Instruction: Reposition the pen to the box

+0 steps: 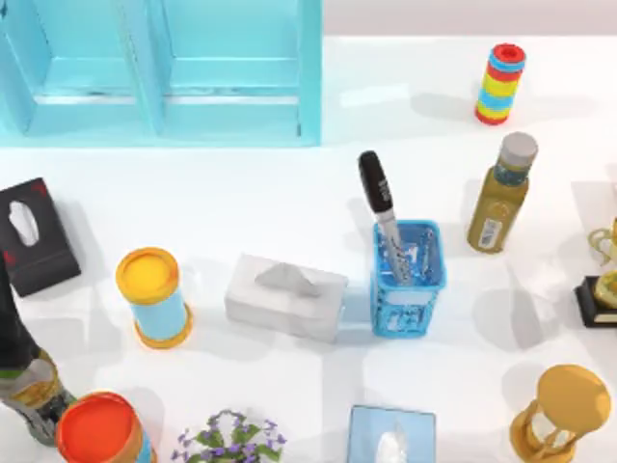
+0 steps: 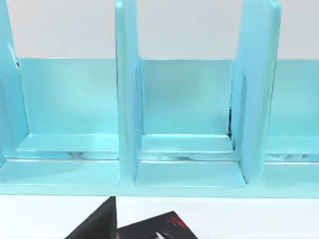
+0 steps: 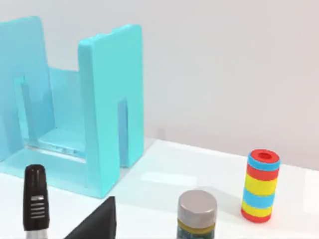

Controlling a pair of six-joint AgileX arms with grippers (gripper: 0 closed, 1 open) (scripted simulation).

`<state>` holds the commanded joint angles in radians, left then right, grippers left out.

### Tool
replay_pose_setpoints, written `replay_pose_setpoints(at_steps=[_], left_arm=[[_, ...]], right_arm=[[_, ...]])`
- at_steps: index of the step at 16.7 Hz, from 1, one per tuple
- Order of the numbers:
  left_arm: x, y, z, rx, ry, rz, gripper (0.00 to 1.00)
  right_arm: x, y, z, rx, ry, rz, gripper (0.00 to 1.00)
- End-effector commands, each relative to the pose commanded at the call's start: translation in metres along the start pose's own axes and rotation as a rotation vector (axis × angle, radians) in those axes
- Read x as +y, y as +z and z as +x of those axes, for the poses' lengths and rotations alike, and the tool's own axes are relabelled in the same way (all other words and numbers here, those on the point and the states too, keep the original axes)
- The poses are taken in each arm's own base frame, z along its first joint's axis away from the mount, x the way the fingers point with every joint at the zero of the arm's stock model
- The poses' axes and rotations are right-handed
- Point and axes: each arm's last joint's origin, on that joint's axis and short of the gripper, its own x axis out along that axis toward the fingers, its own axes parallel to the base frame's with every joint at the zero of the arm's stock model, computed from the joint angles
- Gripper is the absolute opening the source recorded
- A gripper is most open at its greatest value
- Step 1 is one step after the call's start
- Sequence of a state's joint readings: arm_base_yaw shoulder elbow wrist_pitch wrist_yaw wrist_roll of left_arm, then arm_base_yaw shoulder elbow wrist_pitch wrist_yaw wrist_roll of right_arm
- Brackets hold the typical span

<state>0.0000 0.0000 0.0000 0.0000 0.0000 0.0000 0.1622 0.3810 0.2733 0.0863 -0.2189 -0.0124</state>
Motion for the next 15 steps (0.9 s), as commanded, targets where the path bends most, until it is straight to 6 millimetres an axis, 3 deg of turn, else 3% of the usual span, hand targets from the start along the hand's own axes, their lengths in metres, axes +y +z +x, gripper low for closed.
replay_pose_setpoints(at_steps=[4, 9, 12, 15], left_arm=[[0.000, 0.000, 0.000, 0.000, 0.000, 0.000, 1.00], [0.000, 0.000, 0.000, 0.000, 0.000, 0.000, 1.00], [0.000, 0.000, 0.000, 0.000, 0.000, 0.000, 1.00], [0.000, 0.000, 0.000, 0.000, 0.000, 0.000, 1.00]], right_arm=[[0.010, 0.014, 0.052, 0.158, 0.231, 0.013, 1.00], [0.026, -0.017, 0.118, 0.411, 0.424, 0.042, 1.00], [0.031, -0.042, 0.137, 0.526, 0.474, 0.052, 1.00], [0.033, -0.056, 0.142, 0.583, 0.487, 0.060, 1.00]])
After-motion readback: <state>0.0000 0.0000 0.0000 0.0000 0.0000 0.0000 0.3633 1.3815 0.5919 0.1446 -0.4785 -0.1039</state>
